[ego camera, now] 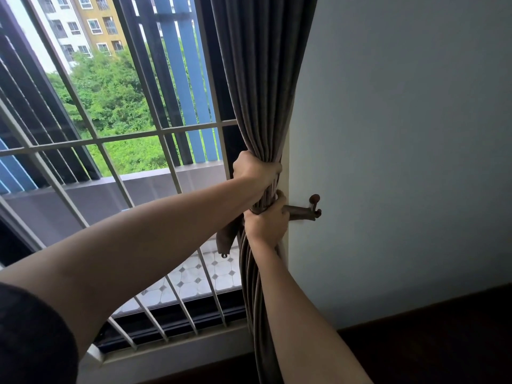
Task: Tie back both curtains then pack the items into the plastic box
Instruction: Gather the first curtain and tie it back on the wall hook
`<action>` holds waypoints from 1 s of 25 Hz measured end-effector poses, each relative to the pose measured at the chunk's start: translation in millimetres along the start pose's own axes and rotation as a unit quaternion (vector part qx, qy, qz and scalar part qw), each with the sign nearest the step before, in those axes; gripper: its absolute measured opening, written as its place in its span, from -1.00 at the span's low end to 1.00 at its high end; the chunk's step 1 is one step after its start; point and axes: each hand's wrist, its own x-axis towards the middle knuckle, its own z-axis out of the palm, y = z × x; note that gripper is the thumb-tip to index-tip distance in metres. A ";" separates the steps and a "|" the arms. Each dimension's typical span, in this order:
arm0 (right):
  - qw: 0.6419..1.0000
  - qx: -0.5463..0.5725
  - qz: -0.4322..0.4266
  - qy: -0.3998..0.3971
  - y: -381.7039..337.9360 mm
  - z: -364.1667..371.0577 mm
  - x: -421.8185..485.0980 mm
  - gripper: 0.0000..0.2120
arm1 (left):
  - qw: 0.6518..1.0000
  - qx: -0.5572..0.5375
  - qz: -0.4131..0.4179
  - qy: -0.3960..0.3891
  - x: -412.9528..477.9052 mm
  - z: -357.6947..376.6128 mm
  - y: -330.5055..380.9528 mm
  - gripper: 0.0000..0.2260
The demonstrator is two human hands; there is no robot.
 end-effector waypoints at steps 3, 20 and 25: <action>0.999 -0.041 0.000 0.005 -0.3 -2.8 2.0 -0.64 | 1.000 -0.003 0.011 0.022 1.3 2.3 -0.5 -0.62; 0.991 -0.124 -0.015 -0.052 7.1 -11.1 15.0 -0.71 | 0.972 0.062 0.054 -0.222 19.0 -45.0 -163.6 -0.65; 0.989 -0.131 -0.023 -0.067 8.7 -19.7 13.9 -0.68 | 0.972 0.166 0.144 -0.089 42.9 -19.7 -160.1 -0.82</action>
